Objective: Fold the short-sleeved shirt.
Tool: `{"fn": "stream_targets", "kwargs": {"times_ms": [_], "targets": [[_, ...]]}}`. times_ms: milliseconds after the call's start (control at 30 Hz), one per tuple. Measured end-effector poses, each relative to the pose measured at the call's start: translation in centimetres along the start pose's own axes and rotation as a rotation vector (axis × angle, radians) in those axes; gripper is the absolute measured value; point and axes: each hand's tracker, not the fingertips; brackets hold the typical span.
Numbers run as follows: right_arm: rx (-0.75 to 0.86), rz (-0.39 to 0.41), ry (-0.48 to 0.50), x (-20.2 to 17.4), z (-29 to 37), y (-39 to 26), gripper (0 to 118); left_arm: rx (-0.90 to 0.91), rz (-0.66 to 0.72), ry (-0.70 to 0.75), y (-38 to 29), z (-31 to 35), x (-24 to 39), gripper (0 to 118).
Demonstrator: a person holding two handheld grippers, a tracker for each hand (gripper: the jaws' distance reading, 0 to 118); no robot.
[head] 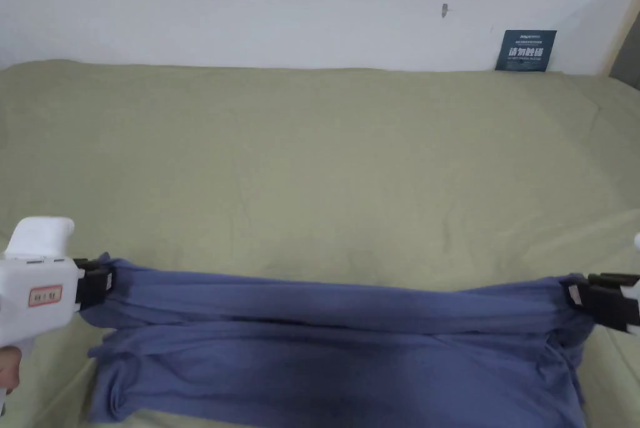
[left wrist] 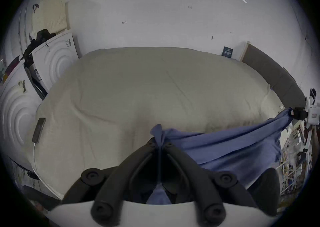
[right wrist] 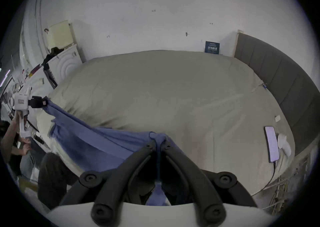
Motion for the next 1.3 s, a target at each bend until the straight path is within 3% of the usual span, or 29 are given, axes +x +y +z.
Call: {"fn": "stream_targets", "kwargs": {"times_ms": [333, 600, 633, 667, 700, 733, 767, 867, 933, 967, 1000, 1033, 1067, 1300], "targets": [[-0.153, -0.029, 0.037, -0.2, -2.2, -10.3, 4, -0.106, -0.006, -0.009, -8.9, -1.6, -0.9, 3], [-0.188, -0.009, 0.0, -1.1, -3.2, -10.8, 6, -0.12, 0.034, -0.003, -9.6, -1.3, -0.4, 4], [-0.182, -0.005, -0.003, -1.4, -2.8, -10.3, 17, -0.109, 0.032, 0.001, -9.2, -0.8, -0.2, 17], [-0.163, -0.001, -0.032, -1.8, -2.3, -9.7, 52, -0.106, 0.029, 0.012, -8.6, -0.2, 0.1, 70], [-0.148, -0.001, -0.038, -2.0, -1.9, -9.3, 89, -0.092, 0.029, 0.012, -8.3, 0.1, 0.2, 108], [-0.098, -0.012, -0.015, -2.4, -1.3, -8.7, 114, -0.033, 0.039, -0.011, -7.8, 1.1, 0.4, 118], [0.019, -0.033, -0.011, -2.8, 0.0, -7.8, 114, -0.004, 0.048, -0.016, -7.1, 1.9, 0.4, 118], [0.068, -0.007, -0.023, -5.5, 0.8, -6.0, 112, 0.06, 0.072, 0.008, -5.4, 3.4, 1.3, 118], [0.159, 0.009, -0.053, -7.6, 1.3, -5.4, 102, 0.094, 0.08, 0.005, -4.8, 4.0, 1.6, 114], [0.202, 0.013, -0.049, -8.8, 1.2, -5.1, 73, 0.124, 0.091, 0.008, -4.6, 4.4, 1.9, 95], [0.248, 0.016, -0.051, -9.9, 1.3, -5.0, 36, 0.144, 0.103, -0.013, -4.4, 4.6, 2.2, 61], [0.29, 0.026, -0.091, -11.1, 1.0, -5.1, 0, 0.144, 0.107, -0.03, -4.4, 4.6, 2.3, 10], [0.319, 0.033, -0.12, -12.2, 0.9, -5.1, 0, 0.147, 0.131, -0.038, -4.4, 4.3, 2.4, 0], [0.468, 0.066, -0.162, -17.4, 0.9, -6.2, 0, 0.004, 0.261, -0.184, -4.5, 2.2, -1.6, 0]]}}
